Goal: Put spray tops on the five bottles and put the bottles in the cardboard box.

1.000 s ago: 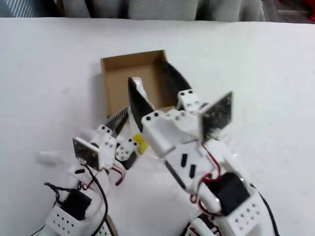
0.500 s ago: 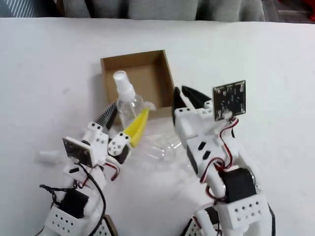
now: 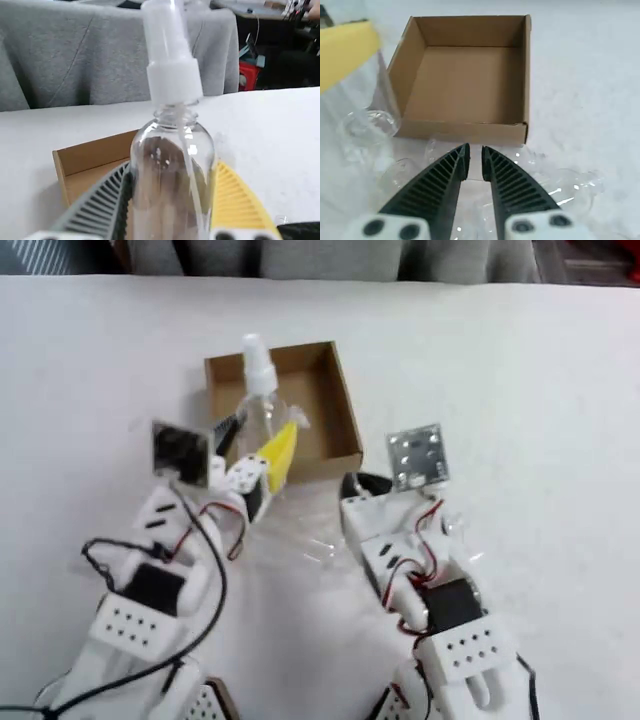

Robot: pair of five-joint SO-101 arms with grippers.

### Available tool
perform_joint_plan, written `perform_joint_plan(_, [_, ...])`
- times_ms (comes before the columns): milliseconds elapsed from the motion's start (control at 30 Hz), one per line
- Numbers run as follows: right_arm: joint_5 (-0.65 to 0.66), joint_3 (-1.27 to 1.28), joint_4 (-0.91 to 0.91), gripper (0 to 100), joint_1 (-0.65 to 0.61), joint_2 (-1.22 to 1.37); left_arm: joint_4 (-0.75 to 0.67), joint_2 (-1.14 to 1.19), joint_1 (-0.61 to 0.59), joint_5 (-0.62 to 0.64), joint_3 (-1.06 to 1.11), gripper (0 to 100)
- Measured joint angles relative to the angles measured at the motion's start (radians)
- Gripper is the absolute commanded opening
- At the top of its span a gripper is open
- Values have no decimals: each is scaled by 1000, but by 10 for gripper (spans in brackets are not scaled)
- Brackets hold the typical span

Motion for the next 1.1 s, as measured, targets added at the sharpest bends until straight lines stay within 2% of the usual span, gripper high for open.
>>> perform_joint_plan(167, [0, 95, -123, 19, -63, 0, 0, 32, 0, 0, -25, 54])
perform_joint_plan(367, [0, 109, -147, 27, -146, 0, 0, 32, 0, 0, -26, 54])
perform_joint_plan(567, [0, 109, -143, 173, -178, 0, 0, 32, 0, 0, -26, 54])
perform_joint_plan(667, [0, 110, -100, 187, -186, -12, 0, 32, 0, 0, -26, 54])
perform_joint_plan(867, [0, 149, -38, 191, -247, -209, 0, 32, 0, 6, -26, 55])
perform_joint_plan(1100, [0, 330, -69, 191, -311, -537, 0, 32, 0, 121, -26, 55])
